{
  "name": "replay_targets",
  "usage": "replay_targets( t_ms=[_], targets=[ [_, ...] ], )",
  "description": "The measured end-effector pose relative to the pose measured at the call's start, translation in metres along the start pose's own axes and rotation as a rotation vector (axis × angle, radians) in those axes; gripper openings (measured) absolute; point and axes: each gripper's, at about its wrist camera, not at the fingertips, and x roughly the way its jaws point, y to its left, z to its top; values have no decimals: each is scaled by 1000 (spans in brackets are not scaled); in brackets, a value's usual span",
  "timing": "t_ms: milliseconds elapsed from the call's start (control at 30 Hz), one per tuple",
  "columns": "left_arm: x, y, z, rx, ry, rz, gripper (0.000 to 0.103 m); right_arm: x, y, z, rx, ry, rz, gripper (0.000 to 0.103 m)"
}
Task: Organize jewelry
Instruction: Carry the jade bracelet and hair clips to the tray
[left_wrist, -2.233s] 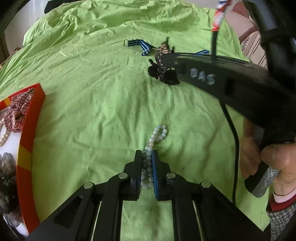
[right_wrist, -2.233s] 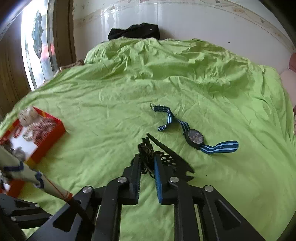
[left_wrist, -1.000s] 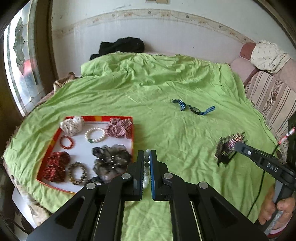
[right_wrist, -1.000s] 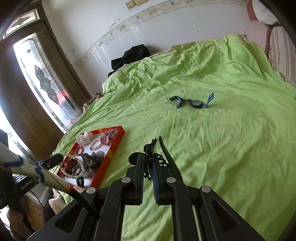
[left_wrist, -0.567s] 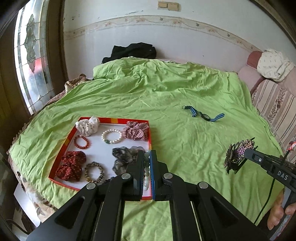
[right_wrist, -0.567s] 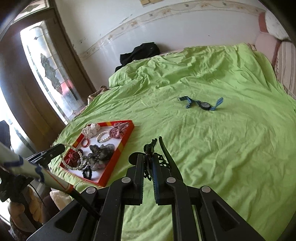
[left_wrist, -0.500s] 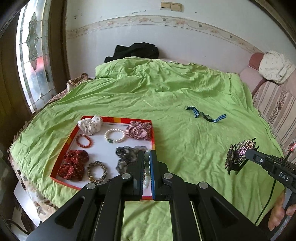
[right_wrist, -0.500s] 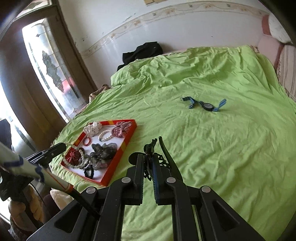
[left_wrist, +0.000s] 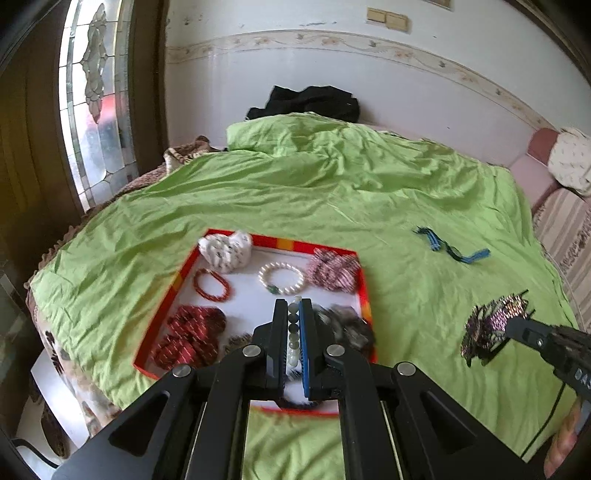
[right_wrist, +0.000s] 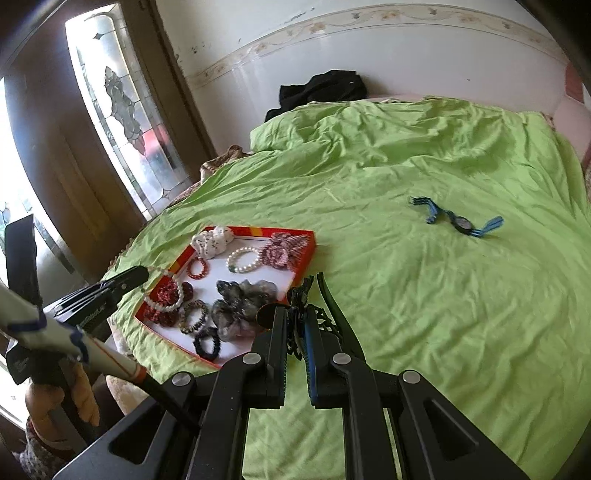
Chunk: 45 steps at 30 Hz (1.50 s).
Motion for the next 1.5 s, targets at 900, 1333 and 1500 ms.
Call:
replay_targets(
  t_ms=[900, 1333, 1500],
  targets=[
    [101, 61, 52, -57, 13, -2, 6, 90, 50, 64, 15, 63, 50, 9],
    [111, 95, 51, -137, 36, -14, 6, 135, 71, 78, 26, 106, 98, 9],
    [113, 103, 51, -164, 45, -26, 6, 142, 73, 79, 36, 110, 108, 9]
  ],
)
